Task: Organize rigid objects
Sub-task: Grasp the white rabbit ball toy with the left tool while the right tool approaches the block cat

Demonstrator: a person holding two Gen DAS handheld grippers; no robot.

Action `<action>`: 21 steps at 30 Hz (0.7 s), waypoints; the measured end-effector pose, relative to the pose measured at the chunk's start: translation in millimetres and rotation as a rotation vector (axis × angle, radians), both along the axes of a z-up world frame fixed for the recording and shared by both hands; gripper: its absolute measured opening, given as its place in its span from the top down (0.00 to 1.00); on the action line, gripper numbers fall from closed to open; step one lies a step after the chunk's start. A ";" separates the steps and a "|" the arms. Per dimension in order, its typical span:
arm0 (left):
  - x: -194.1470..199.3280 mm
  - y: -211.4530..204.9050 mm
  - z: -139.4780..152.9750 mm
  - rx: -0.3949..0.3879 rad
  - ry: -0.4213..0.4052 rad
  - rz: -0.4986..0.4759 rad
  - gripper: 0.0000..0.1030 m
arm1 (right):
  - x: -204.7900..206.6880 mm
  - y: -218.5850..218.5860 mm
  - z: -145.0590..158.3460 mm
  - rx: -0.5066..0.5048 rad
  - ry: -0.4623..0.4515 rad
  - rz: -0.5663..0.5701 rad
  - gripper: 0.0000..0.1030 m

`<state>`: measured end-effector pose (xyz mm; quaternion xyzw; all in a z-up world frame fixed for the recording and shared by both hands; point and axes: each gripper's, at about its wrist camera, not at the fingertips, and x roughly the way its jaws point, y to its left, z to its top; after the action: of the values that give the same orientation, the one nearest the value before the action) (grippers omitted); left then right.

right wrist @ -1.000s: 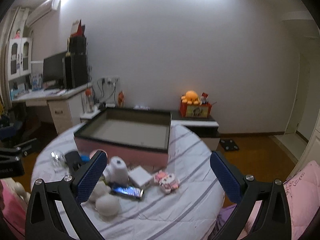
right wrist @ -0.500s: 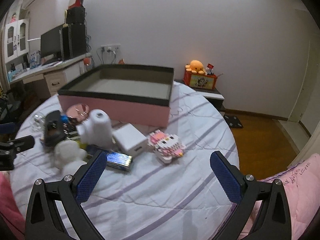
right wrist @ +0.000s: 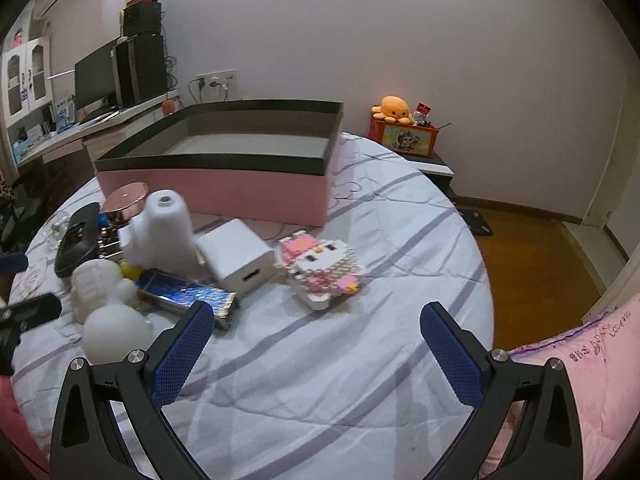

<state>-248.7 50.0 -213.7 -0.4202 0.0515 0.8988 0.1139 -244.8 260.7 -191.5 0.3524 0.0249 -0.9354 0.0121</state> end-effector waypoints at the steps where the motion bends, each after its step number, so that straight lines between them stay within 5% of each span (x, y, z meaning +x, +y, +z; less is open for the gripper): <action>1: 0.3 2.5 0.6 0.001 0.004 0.000 0.00 | -0.6 2.7 0.1 -0.001 -0.002 -0.001 0.00; 9: 6.4 38.9 -1.0 0.015 -0.006 -0.084 0.00 | -3.4 12.0 -2.6 0.006 -0.008 0.001 0.00; 19: -5.5 77.1 -17.2 0.011 -0.022 -0.079 0.00 | -3.8 26.5 -9.6 -0.022 -0.026 0.023 0.00; 21: -11.1 80.5 -23.5 -0.015 -0.036 -0.057 0.07 | -4.4 29.4 -10.5 -0.043 -0.024 0.031 0.00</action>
<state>-259.8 130.5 -237.2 -0.4354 0.0682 0.8871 0.1372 -249.2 290.1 -202.0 0.3626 0.0101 -0.9312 0.0346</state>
